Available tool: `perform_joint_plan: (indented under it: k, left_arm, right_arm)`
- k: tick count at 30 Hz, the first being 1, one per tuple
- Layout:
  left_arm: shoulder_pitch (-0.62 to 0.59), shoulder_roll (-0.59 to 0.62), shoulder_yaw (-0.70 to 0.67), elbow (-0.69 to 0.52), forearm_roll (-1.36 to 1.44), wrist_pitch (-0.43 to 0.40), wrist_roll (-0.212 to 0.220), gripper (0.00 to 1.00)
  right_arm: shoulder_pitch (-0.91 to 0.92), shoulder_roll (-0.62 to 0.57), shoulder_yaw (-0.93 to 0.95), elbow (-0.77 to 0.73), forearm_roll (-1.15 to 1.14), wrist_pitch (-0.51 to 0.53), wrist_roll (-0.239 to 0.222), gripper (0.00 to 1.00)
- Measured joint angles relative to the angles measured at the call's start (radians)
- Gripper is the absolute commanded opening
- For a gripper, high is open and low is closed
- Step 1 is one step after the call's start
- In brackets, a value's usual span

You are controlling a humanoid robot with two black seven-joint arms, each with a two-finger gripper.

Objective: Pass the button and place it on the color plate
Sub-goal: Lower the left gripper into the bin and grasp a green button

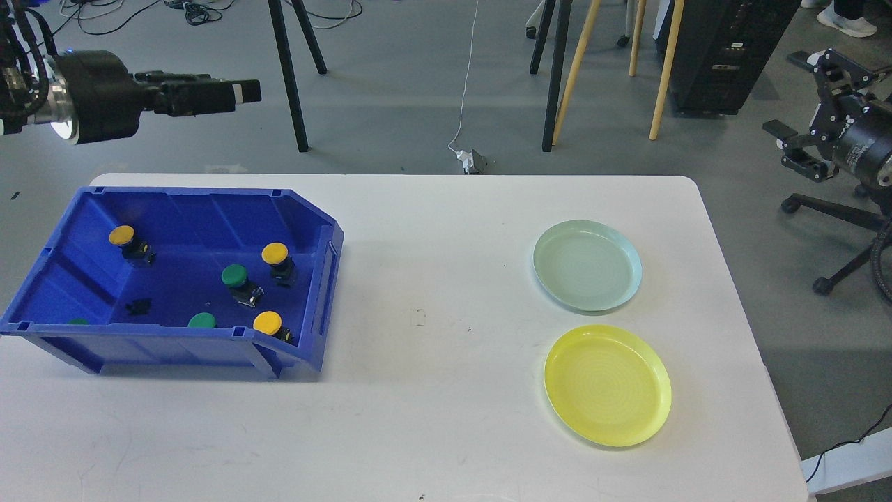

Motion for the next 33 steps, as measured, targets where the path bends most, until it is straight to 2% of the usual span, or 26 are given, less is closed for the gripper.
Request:
perform_joint_plan:
  k: [10,21,33]
  left_arm:
    - [0.065,0.015,0.137,-0.012,0.345,0.014,0.0,1.0]
    - [0.112,-0.225,0.144,0.284,0.417,0.034,-0.004,1.0]
    - [0.174,-0.295,0.143,0.323,0.476,0.044,-0.01,1.0]
  right_arm:
    - [0.023,0.002,-0.001,-0.001,-0.001,0.0,-0.009,0.99]
    - [0.025,0.01,-0.012,0.0,-0.01,0.0,-0.012,0.99]
    - [0.019,0.008,-0.016,0.001,-0.012,0.0,-0.022,0.99]
